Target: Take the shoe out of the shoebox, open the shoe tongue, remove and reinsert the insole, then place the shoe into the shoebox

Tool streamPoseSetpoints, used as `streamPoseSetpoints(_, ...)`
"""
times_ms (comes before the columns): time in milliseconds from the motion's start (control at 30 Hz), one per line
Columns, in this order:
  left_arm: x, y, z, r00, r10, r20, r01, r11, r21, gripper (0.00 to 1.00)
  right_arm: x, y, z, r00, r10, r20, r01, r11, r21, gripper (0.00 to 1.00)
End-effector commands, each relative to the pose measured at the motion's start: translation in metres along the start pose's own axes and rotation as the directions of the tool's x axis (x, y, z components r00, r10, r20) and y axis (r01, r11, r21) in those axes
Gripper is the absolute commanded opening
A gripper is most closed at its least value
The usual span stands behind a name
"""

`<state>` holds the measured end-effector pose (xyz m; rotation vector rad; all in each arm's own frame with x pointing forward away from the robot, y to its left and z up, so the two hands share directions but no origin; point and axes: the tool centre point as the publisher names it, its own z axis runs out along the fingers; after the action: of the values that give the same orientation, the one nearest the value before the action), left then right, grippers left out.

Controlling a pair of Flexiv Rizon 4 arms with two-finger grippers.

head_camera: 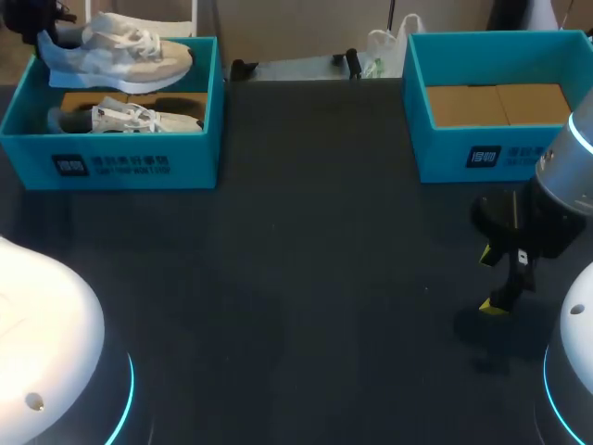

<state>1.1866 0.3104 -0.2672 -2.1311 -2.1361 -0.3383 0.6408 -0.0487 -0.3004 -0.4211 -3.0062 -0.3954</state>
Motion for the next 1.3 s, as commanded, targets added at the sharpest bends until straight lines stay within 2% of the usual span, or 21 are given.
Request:
streamPoseSetpoints(33, 0.000, 0.013, 0.007, 1.000, 0.003, -0.005, -0.003, 1.000, 0.004, 0.00, 0.001, 0.000, 0.001, 1.000, 0.001, 0.003, -0.001, 1.000, 0.001, 1.00)
streamPoseSetpoints(700, -0.009, 0.034, 0.031, 1.000, -0.005, -0.024, 0.004, 0.999, -0.033, 0.00, 0.001, 0.000, 0.001, 1.000, 0.001, 0.003, -0.001, 1.000, 0.001, 1.00)
streamPoseSetpoints(1300, -0.022, 0.022, 0.062, 0.999, 0.028, -0.038, -0.030, 0.998, -0.055, 0.00, 0.001, 0.000, 0.001, 1.000, 0.001, 0.003, -0.001, 1.000, 0.001, 1.00)
